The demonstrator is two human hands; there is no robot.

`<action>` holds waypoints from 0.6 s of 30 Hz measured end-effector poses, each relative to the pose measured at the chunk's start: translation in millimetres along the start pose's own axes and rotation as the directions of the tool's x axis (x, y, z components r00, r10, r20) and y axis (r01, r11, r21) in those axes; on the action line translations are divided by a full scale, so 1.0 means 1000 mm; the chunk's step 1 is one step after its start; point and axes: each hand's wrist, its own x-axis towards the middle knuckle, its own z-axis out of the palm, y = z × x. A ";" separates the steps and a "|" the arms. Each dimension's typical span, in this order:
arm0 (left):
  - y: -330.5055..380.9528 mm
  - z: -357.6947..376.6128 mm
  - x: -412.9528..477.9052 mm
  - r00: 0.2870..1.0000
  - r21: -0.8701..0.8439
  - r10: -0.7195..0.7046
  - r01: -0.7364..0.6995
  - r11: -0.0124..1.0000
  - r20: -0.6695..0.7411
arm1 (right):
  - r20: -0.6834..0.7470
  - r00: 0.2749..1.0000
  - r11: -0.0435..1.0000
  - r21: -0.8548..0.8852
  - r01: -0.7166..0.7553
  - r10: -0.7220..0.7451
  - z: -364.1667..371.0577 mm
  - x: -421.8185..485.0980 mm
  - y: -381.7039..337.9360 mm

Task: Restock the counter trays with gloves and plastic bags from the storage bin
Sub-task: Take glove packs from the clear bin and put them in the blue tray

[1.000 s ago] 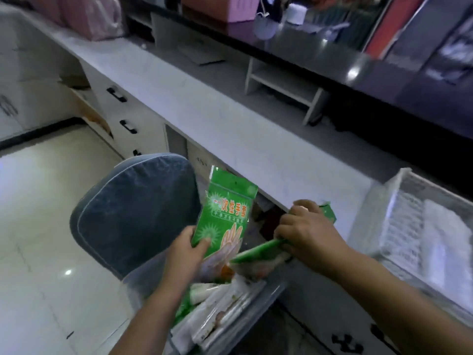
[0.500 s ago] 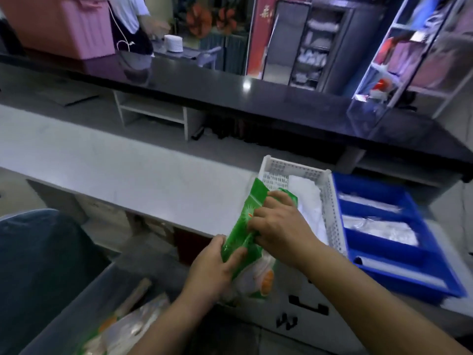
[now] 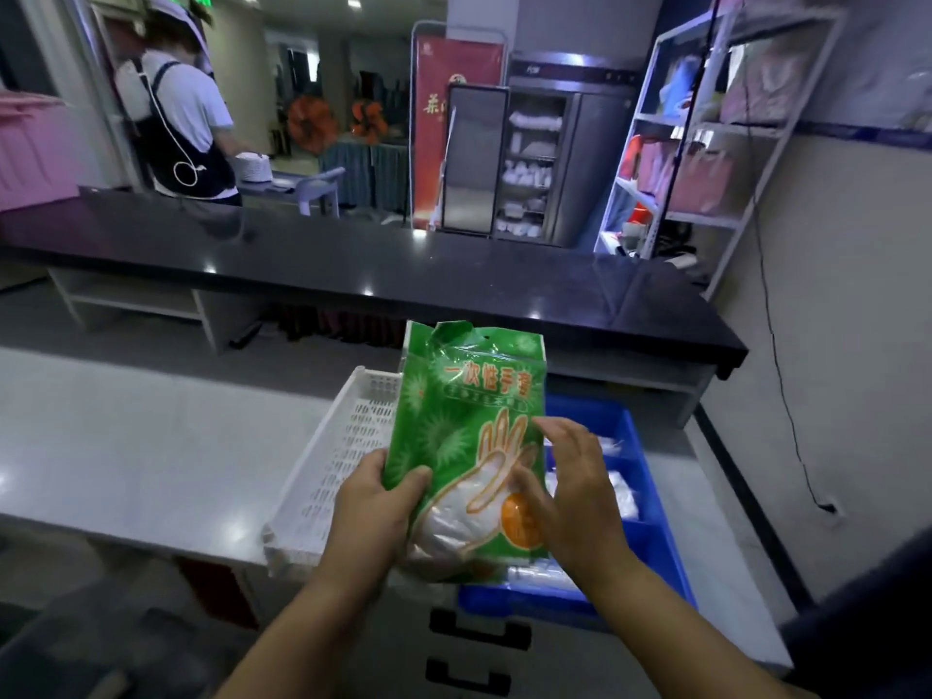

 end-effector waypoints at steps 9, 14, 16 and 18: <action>0.007 0.095 0.018 0.949 -0.272 -0.186 0.255 0.928 0.254 | 0.499 0.635 0.305 0.591 -0.747 0.589 -0.033 0.019 0.065; 0.005 0.127 0.045 0.862 -0.235 -0.264 0.390 0.890 0.432 | 0.373 0.695 0.432 0.578 -0.692 0.615 -0.043 0.031 0.091; 0.001 0.142 0.062 0.846 -0.198 -0.268 0.392 0.898 0.461 | 0.372 0.692 0.425 0.582 -0.693 0.618 -0.043 0.040 0.100; -0.005 0.158 0.080 0.862 -0.139 -0.254 0.344 0.929 0.440 | 0.381 0.678 0.413 0.576 -0.706 0.629 -0.039 0.053 0.109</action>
